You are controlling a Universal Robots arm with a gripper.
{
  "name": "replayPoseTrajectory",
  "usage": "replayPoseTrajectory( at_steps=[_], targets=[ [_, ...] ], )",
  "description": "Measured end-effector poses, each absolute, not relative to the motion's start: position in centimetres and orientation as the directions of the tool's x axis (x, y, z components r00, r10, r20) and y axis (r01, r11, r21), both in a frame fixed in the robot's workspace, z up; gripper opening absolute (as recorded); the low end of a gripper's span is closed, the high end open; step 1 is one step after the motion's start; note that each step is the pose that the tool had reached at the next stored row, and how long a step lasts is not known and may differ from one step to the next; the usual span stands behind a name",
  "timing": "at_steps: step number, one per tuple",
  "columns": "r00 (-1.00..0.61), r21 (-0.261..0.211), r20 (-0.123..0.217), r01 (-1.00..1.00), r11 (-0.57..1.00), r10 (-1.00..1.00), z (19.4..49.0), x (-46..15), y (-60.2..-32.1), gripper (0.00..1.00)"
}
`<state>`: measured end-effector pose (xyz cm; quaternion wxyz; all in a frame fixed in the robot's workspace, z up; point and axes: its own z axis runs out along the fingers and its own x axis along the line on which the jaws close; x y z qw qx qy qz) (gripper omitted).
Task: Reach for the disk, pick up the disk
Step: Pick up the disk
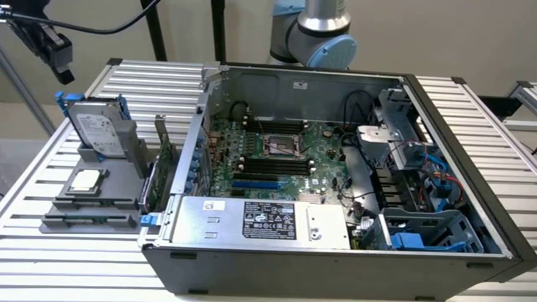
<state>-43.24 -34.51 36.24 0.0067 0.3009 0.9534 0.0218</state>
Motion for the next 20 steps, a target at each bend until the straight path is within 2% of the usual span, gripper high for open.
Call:
replayPoseTrajectory(
  at_steps=[20],
  targets=[
    [-0.576, 0.047, -0.001, 0.817, 0.575, 0.818, 36.36, -43.24, -34.51, 0.11]
  ],
)
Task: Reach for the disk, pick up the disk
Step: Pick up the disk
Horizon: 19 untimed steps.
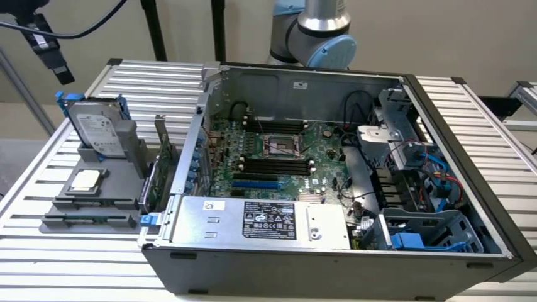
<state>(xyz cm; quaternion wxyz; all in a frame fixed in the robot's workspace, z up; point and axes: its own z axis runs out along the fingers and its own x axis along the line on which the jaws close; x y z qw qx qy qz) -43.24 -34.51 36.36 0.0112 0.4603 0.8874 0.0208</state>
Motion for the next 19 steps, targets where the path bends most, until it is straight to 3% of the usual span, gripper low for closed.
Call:
replayPoseTrajectory(
  at_steps=[19],
  targets=[
    [-0.293, 0.022, 0.009, 0.956, 0.293, 0.956, 36.04, -43.24, -34.5, 0.11]
  ],
)
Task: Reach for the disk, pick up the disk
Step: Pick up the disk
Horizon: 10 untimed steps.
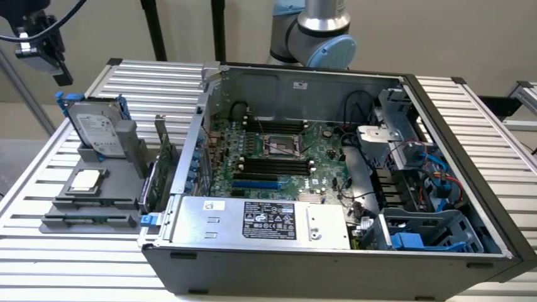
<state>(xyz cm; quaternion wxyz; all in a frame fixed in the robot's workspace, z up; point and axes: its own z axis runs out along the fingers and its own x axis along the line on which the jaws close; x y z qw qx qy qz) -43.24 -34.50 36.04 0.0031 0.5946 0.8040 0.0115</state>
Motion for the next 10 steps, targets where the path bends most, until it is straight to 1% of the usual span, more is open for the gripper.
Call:
replayPoseTrajectory(
  at_steps=[10],
  targets=[
    [-0.128, 0.007, 0.012, 0.992, 0.128, 0.992, 35.67, -43.24, -34.5, 0.11]
  ],
)
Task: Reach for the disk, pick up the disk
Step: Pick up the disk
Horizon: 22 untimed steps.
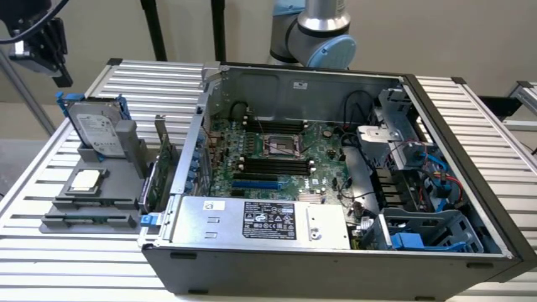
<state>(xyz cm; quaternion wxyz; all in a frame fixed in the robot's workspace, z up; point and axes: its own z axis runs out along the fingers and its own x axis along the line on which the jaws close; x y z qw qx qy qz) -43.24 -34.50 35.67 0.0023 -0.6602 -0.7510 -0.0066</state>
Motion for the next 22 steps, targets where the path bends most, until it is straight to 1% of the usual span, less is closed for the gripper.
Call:
replayPoseTrajectory(
  at_steps=[5, 10, 12, 13, 16, 17, 18, 19, 20, 22],
  targets=[
    [-0.049, 0.005, 0.012, 0.999, 0.049, 0.999, 35.59, -43.24, -34.51, 0.11],
    [-0.043, 0.005, 0.012, 0.999, 0.043, 0.999, 35.58, -43.23, -34.5, 0.12],
    [-0.043, 0.005, 0.012, 0.999, 0.043, 0.999, 35.58, -43.24, -34.5, 0.24],
    [-0.043, 0.005, 0.012, 0.999, 0.043, 0.999, 35.58, -43.24, -34.5, 0.24],
    [-0.043, 0.006, 0.012, 0.999, 0.043, 0.999, 35.49, -43.23, -34.5, 0.42],
    [-0.042, 0.006, 0.012, 0.999, 0.042, 0.999, 35.44, -43.24, -34.51, 0.42],
    [-0.042, 0.006, 0.012, 0.999, 0.042, 0.999, 35.34, -43.24, -34.51, 0.47],
    [-0.041, 0.005, 0.012, 0.999, 0.041, 0.999, 35.23, -43.24, -34.5, 0.47],
    [-0.041, 0.005, 0.012, 0.999, 0.041, 0.999, 35.08, -43.24, -34.51, 0.54],
    [-0.04, 0.005, 0.012, 0.999, 0.04, 0.999, 34.73, -43.24, -34.51, 0.54]
  ],
)
